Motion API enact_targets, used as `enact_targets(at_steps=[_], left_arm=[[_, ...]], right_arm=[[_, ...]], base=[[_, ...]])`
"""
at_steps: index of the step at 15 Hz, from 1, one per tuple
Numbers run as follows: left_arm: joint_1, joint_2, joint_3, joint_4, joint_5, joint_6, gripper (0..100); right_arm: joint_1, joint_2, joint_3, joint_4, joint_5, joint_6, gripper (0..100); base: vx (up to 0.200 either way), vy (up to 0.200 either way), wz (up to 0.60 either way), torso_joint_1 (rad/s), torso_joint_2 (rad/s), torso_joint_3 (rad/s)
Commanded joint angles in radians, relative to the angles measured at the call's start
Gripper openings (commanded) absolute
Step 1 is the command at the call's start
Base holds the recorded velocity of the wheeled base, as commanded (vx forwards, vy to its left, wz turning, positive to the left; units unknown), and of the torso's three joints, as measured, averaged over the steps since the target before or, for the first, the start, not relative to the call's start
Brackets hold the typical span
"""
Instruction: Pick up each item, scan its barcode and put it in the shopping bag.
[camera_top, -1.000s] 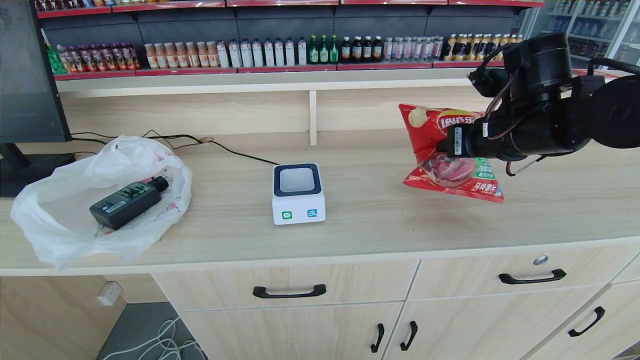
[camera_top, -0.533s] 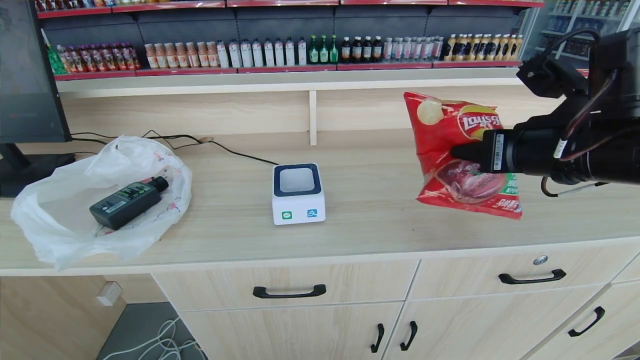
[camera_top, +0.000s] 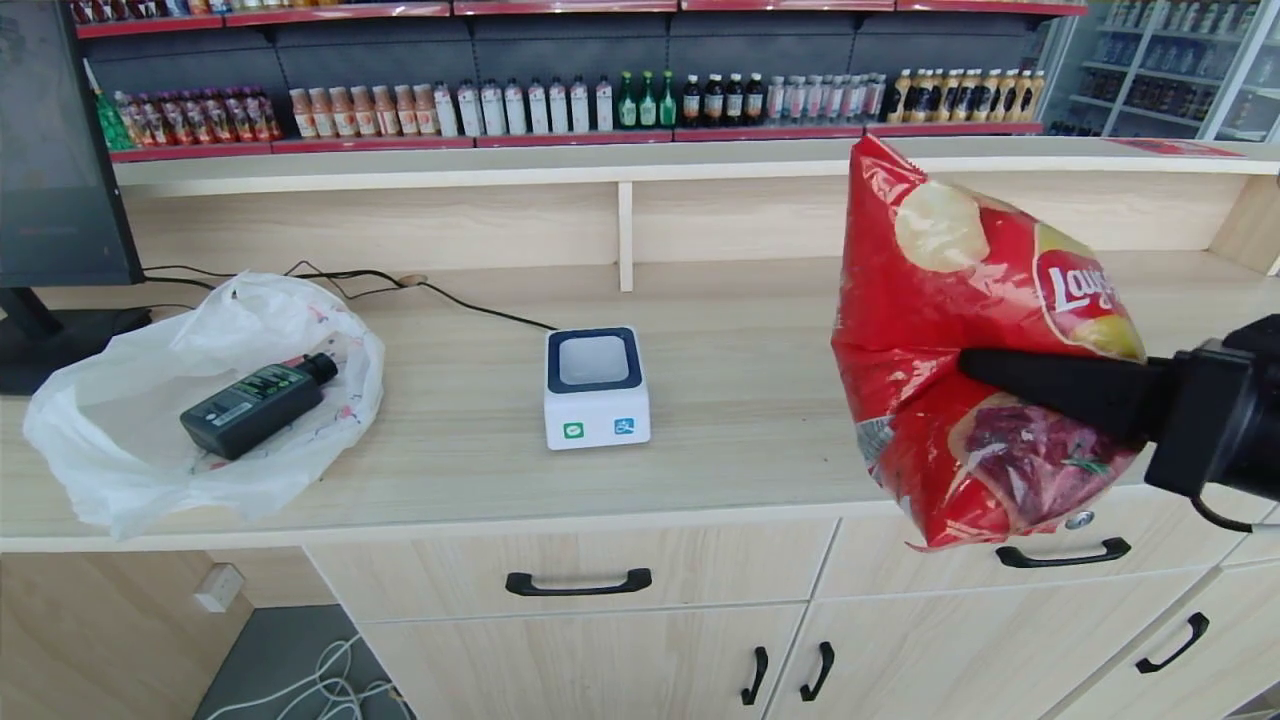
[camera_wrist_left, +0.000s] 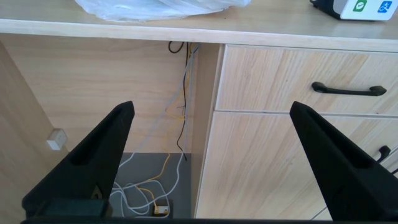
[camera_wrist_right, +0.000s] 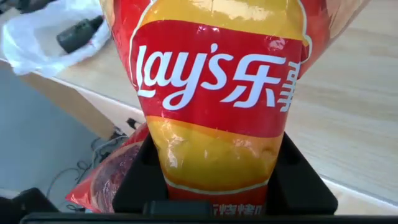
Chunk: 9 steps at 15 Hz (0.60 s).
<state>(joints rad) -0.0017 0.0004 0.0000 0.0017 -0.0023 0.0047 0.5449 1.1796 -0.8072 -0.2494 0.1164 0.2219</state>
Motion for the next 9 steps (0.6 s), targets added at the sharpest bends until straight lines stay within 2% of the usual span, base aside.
enact_targets(at_steps=[1,5,8,9], left_arm=[[0.0,0.0,0.0,0.0,-0.001,0.0,100],[0.0,0.0,0.0,0.0,0.001,0.0,100],[0.0,0.0,0.0,0.0,0.001,0.0,100],[0.0,0.0,0.0,0.0,-0.001,0.0,100]], right_arm=[[0.017,-0.026,0.034,-0.065,0.082,0.099,0],[0.087,-0.02,0.163,-0.343,0.215,0.373,0],[0.165,-0.006,0.299,-0.547,0.221,0.525,0],[0.224,-0.006,0.358,-0.685,0.221,0.68,0]], base=[[0.0,0.0,0.0,0.0,0.0,0.0],[0.0,0.0,0.0,0.0,0.0,0.0],[0.0,0.0,0.0,0.0,0.0,0.0],[0.0,0.0,0.0,0.0,0.0,0.0]])
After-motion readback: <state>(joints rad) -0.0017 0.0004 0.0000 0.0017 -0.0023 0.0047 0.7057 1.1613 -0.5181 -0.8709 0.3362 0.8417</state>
